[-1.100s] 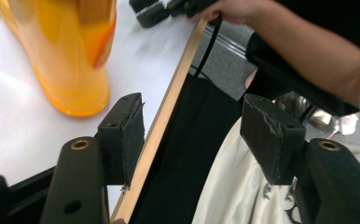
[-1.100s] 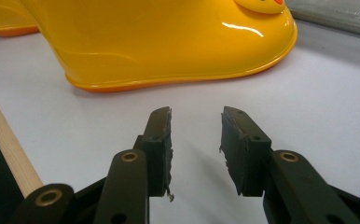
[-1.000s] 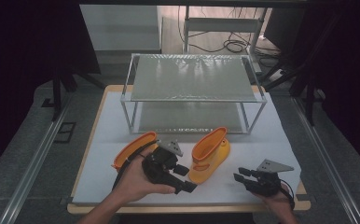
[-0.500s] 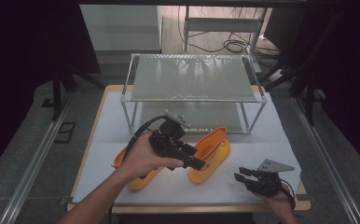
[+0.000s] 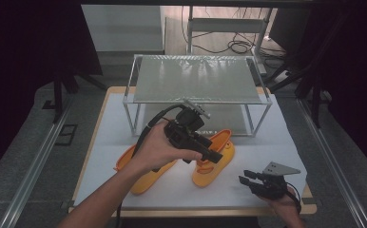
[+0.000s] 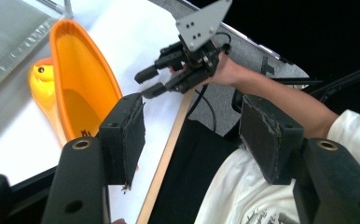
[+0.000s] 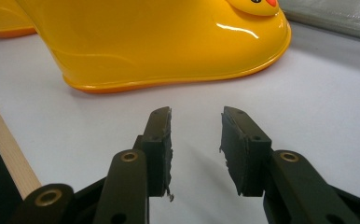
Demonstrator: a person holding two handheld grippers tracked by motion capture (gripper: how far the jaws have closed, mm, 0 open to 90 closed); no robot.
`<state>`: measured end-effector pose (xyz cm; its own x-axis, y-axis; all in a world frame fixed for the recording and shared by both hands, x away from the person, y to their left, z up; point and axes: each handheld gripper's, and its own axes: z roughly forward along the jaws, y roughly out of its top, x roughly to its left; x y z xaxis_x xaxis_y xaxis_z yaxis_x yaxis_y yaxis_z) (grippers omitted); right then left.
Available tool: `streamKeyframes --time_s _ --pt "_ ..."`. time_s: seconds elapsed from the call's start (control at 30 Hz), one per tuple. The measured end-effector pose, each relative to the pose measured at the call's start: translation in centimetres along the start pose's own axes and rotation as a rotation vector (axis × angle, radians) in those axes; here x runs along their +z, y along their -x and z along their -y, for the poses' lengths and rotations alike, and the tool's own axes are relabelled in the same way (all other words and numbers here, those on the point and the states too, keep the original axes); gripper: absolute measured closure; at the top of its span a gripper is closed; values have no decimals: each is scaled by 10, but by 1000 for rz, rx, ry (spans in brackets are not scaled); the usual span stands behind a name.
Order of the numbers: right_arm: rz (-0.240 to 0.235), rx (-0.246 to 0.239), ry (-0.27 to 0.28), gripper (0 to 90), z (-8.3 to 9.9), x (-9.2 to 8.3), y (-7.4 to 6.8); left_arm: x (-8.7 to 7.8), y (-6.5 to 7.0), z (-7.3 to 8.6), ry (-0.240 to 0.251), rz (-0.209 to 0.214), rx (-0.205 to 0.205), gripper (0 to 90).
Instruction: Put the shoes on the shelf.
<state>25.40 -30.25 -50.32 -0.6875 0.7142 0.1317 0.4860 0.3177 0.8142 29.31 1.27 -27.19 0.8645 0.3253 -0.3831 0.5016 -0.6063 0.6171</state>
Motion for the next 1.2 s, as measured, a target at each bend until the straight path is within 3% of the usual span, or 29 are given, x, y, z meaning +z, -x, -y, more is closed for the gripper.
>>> streamKeyframes --time_s 0.33,0.77,1.0,1.2 --pt "0 2 -2 620 1 -1 2 12 -31 -15 -33 -31 -69 410" --pt "1 -1 -8 620 2 1 2 39 -68 -15 -96 -71 -179 421" --pt "1 -2 -10 619 2 1 2 52 -77 -14 -148 -111 -204 441" --pt "2 -2 -8 619 2 1 2 65 -80 -13 -193 -132 -214 515"
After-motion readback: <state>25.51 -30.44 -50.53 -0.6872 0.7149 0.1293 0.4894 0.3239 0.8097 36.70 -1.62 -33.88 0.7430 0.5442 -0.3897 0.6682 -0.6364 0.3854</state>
